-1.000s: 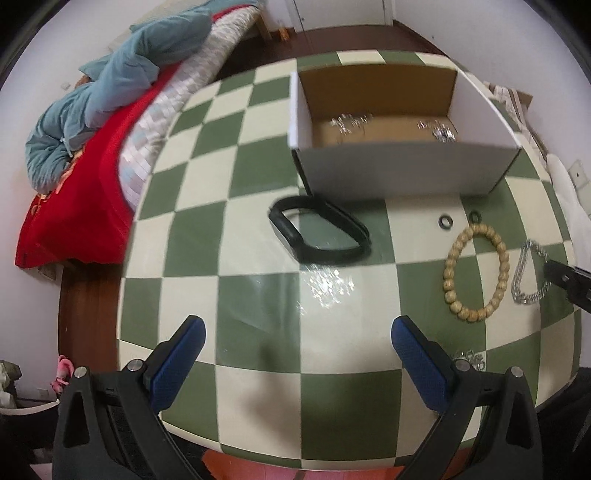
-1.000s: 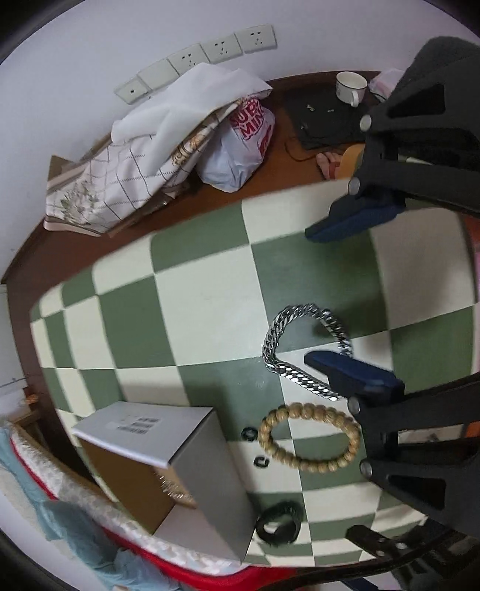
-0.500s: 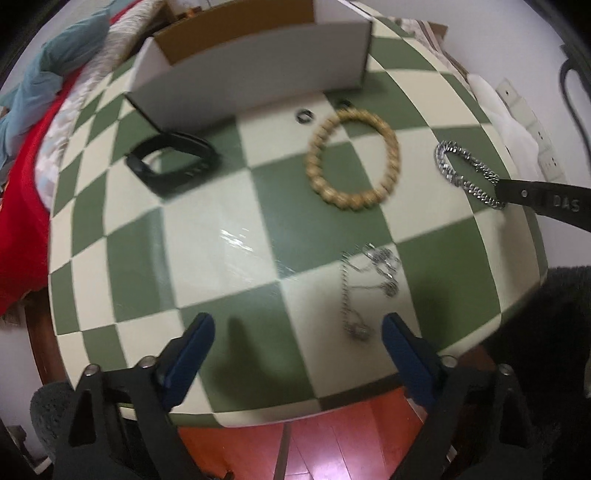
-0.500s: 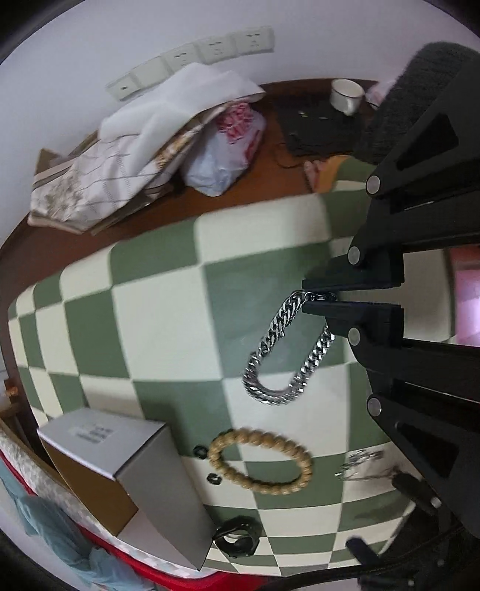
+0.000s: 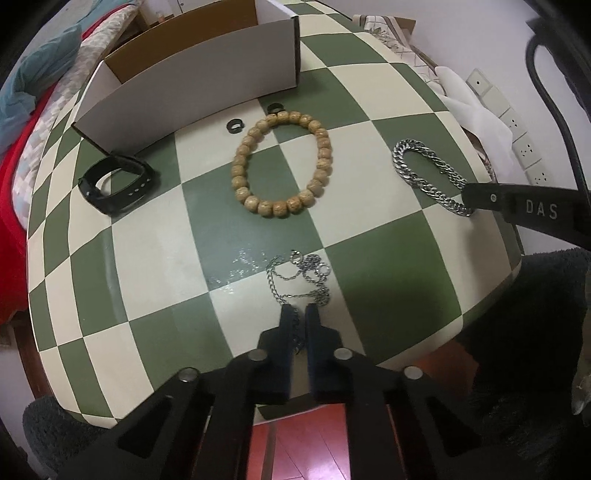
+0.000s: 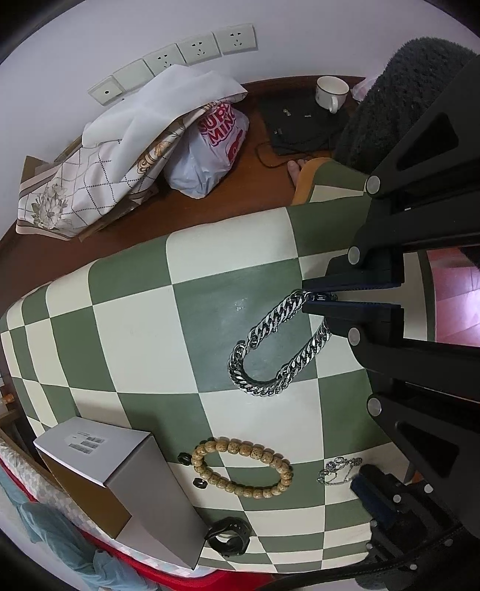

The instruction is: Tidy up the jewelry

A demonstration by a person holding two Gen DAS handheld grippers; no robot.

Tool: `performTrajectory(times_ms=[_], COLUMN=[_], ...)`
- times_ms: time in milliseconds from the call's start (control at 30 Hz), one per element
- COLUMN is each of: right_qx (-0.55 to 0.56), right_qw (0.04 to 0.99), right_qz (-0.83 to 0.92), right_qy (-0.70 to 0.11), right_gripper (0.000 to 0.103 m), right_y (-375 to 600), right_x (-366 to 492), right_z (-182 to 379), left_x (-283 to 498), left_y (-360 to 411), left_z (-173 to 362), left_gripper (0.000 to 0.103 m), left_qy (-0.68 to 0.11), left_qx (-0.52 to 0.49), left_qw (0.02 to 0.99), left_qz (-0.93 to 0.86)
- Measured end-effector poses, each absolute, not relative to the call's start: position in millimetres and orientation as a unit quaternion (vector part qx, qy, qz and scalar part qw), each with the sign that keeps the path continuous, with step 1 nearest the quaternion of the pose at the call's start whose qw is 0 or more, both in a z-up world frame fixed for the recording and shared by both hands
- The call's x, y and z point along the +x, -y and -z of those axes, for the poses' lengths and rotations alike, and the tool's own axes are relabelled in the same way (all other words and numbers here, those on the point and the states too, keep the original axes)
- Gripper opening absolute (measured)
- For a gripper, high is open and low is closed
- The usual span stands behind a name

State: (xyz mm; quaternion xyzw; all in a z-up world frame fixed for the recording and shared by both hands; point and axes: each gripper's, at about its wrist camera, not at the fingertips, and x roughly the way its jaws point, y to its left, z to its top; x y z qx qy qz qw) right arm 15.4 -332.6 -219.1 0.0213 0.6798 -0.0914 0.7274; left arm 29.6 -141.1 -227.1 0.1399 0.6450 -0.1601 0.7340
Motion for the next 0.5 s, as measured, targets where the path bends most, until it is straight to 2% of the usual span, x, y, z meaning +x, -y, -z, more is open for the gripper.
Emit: performTrajectory(times_ms=[233,500], right_qx=[0.029,0.043], right_qw=[0.727,0.743], right_qz=[0.089,0.073], right_qy=[-0.680,-0.664], right_gripper=[0.005,0.005], right_y=[331.9,324.1], right_x=[18.2,16.8], right_z=[219.0,199.6], left_x=[36.5,41.1], left_y=[130.8,115.3], left_z=[222.4,192.6], left_gripper=[0.000,0.000], left_qy=[-0.640,-0.615], left_qx=[0.134,0.122], left_qw=[0.740,0.764], left_qz=[0.154,0.150])
